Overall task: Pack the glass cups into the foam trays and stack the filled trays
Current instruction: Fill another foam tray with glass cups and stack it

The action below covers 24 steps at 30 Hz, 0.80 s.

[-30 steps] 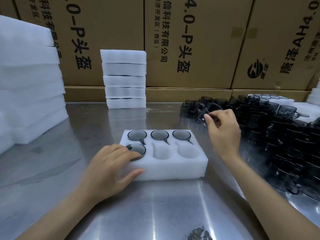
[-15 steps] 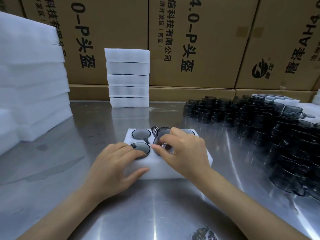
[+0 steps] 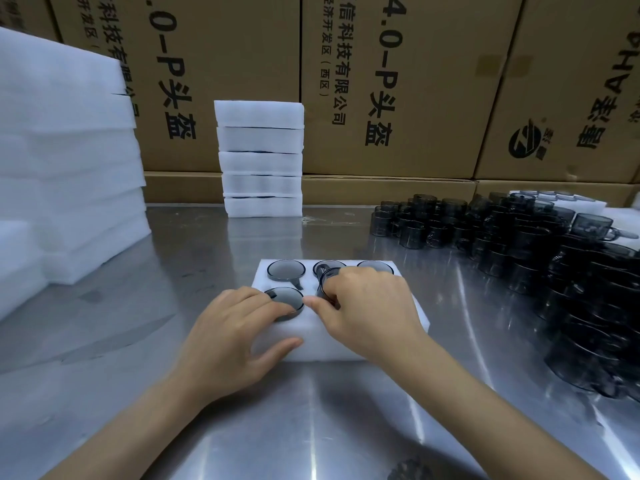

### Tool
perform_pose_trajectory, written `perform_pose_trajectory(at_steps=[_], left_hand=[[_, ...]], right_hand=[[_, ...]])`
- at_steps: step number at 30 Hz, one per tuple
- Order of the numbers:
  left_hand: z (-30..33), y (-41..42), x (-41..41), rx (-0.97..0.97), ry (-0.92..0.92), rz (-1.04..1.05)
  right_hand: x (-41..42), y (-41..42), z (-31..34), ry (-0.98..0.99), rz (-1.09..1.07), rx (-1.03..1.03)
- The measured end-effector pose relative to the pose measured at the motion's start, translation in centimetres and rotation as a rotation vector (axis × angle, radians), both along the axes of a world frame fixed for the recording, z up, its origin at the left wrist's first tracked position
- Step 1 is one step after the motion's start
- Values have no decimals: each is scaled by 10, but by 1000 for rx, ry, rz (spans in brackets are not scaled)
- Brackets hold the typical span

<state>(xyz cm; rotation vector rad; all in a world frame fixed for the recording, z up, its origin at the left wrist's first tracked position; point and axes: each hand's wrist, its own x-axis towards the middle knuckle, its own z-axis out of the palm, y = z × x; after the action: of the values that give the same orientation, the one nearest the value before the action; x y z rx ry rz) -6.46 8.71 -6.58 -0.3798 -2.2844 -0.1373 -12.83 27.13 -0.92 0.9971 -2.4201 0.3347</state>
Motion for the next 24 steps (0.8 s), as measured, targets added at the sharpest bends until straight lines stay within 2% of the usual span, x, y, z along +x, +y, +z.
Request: perform_pose_trajectory(at_steps=[2, 6, 9, 11, 14, 18, 24], left_hand=[[1, 1, 1, 1, -7, 3], [6, 6, 4, 7, -40, 22], [12, 13, 8, 80, -47, 10], [16, 20, 8, 122, -38, 3], [18, 31, 6, 54, -70, -35], [17, 36, 3, -77, -134, -53], [16, 31, 3, -60, -141, -64]], right_hand=[[2, 1, -2, -21, -23, -49], [-2, 14, 1, 12, -53, -341], [-12, 31, 2, -53, 41, -448], [-16, 40, -1, -150, 112, -393], [-18, 46, -9, -243, 188, -258], [-16, 45, -15, -314, 237, -171], [-18, 42, -16, -350, 247, -85]])
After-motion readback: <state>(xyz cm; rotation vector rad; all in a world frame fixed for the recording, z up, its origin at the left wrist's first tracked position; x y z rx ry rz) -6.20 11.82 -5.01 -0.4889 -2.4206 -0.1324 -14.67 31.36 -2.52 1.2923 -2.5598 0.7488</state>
